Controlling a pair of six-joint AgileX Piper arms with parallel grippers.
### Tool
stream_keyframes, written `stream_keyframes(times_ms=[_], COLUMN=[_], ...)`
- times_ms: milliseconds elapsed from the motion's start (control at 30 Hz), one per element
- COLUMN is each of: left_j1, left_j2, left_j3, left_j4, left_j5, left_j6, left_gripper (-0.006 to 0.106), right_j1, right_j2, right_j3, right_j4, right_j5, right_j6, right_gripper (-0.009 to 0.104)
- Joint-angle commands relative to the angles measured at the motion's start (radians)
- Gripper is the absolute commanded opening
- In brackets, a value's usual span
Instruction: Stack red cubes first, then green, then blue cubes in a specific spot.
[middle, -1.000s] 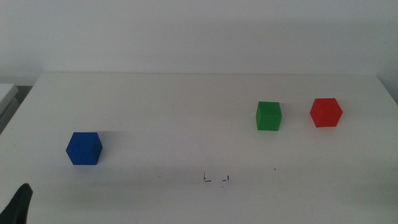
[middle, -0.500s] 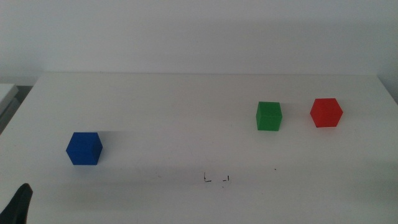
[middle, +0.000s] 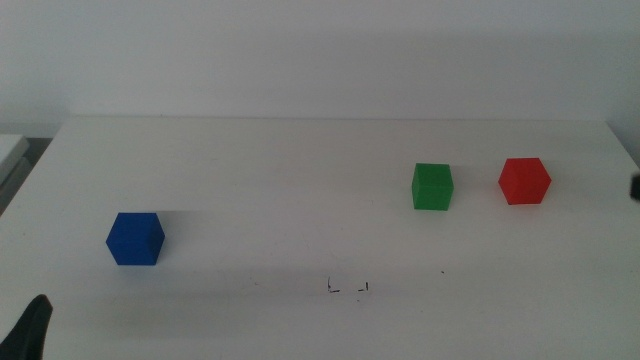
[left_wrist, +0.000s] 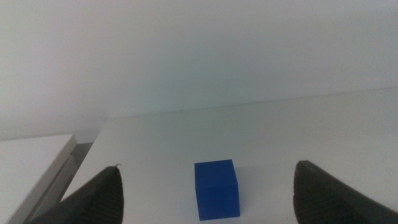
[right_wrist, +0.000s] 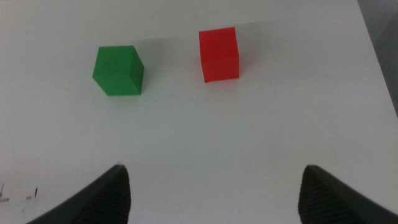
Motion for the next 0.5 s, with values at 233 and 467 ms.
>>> stream_keyframes(times_ms=[233, 467], left_j1=[0.002, 0.002], left_j2=[-0.004, -0.004], left_j3=[0.0, 0.0], left_j4=[-0.001, -0.001], left_j5=[-0.013, -0.013], left_j6=[0.0, 0.0], left_gripper=[0.094, 0.094], right_j1=[-0.006, -0.006], right_j2=[0.192, 0.357], right_j3=[-0.126, -0.302], right_j4=[-0.008, -0.013], right_j5=[-0.006, 0.082], right_j6=[-0.089, -0.119], right_gripper=[0.088, 0.088])
